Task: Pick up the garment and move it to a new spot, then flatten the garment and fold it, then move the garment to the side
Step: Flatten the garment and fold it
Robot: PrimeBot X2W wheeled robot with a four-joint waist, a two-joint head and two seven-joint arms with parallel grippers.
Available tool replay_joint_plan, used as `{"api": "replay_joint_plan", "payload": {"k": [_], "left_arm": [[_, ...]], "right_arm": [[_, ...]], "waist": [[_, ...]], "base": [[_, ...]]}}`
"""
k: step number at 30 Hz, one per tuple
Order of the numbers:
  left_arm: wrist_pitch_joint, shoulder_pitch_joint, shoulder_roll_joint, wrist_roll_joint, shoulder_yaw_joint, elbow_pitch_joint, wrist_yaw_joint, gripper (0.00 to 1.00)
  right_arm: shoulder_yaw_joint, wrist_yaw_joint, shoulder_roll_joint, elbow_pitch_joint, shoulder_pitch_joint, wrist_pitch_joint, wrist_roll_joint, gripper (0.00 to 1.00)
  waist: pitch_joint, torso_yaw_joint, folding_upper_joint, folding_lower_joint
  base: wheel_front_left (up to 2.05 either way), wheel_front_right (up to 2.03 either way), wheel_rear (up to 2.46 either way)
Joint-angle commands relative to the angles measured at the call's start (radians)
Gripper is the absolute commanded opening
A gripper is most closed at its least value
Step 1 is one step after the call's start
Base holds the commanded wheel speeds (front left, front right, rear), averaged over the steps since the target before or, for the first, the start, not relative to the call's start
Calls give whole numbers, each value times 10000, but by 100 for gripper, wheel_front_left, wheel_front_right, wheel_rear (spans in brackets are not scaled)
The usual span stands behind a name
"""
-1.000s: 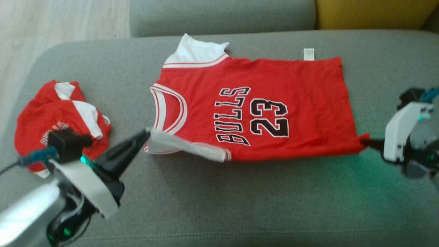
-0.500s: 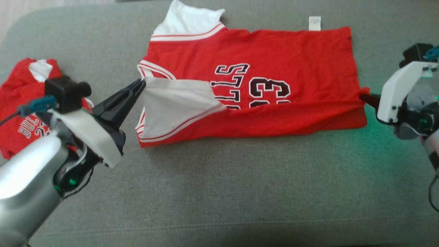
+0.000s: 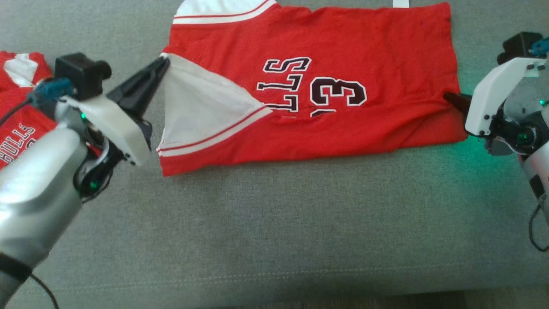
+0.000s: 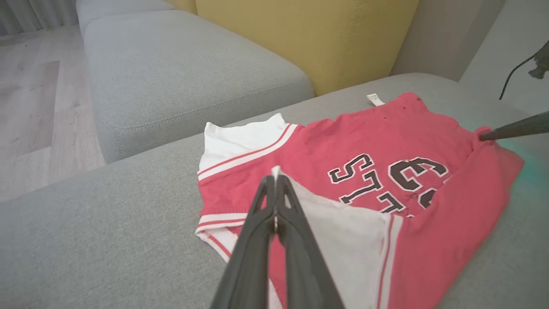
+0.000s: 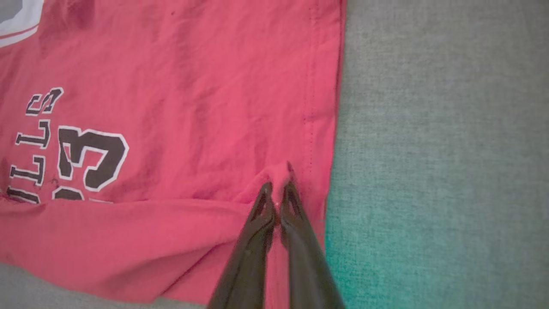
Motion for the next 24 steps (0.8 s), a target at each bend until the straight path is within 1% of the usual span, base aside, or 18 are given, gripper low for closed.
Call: {"api": "replay_joint_plan", "payload": {"k": [1, 2, 3, 5, 6, 9, 11, 14, 16, 19, 22, 24], "left_arm": [[-110, -552, 321, 91, 385, 74, 6, 0], [-123, -621, 221, 224, 314, 352, 14, 96], [-131, -670, 110, 323, 250, 627, 38, 100], [-161, -715, -135, 399, 239, 1125, 160, 100], [-192, -724, -261, 406, 317, 1334, 293, 100], [-278, -664, -636, 259, 894, 1775, 858, 100], [-299, -588, -804, 280, 1529, 1731, 1291, 100], [-305, -71, -1043, 556, 2889, 1057, 1892, 100], [-306, 517, -1228, 876, 3755, 456, 2188, 100], [-307, 1516, -1436, 1834, 4784, -565, 2631, 100], [-308, 2718, -1971, 2437, 5736, -1577, 2879, 100], [-308, 3510, -2379, 2822, 6278, -2169, 2924, 100]], "right_arm": [[18, 67, -64, -162, -248, -163, -36, 100], [15, 67, -41, -93, -266, -281, -62, 100], [12, 67, -11, -48, -279, -446, -90, 100], [3, 67, 79, 87, -266, -737, -116, 100], [32, 67, 108, 128, -236, -915, -160, 100], [265, 67, 81, 88, -117, -1794, -533, 100], [320, 67, 85, 17, -5, -2607, -703, 100], [219, 67, 104, -80, 204, -3999, -854, 100], [136, 67, 108, -157, 393, -4962, -1000, 100], [-142, 67, 309, -211, 875, -6217, -970, 100], [-221, 67, 511, -236, 1436, -7322, -1246, 100], [-297, 67, 631, -192, 1808, -8024, -1564, 100]], "waist": [[19, -17, 0, -1], [18, -27, 0, -1], [9, -34, 0, -1], [-46, -40, 0, -1], [-92, -36, 0, -1], [-265, -14, 0, -1], [-413, 8, 0, -1], [-732, 62, 0, -1], [-987, 95, 0, -1], [-1417, 113, 0, -1], [-1789, 128, 0, -1], [-2048, 143, 0, -1]], "base": [[0, 0, 0], [0, 0, 0], [0, 0, 0], [0, 0, 0], [0, 0, 0], [0, 0, 0], [0, 0, 0], [0, 0, 0], [0, 0, 0], [0, 0, 0], [0, 0, 0], [0, 0, 0]]}}
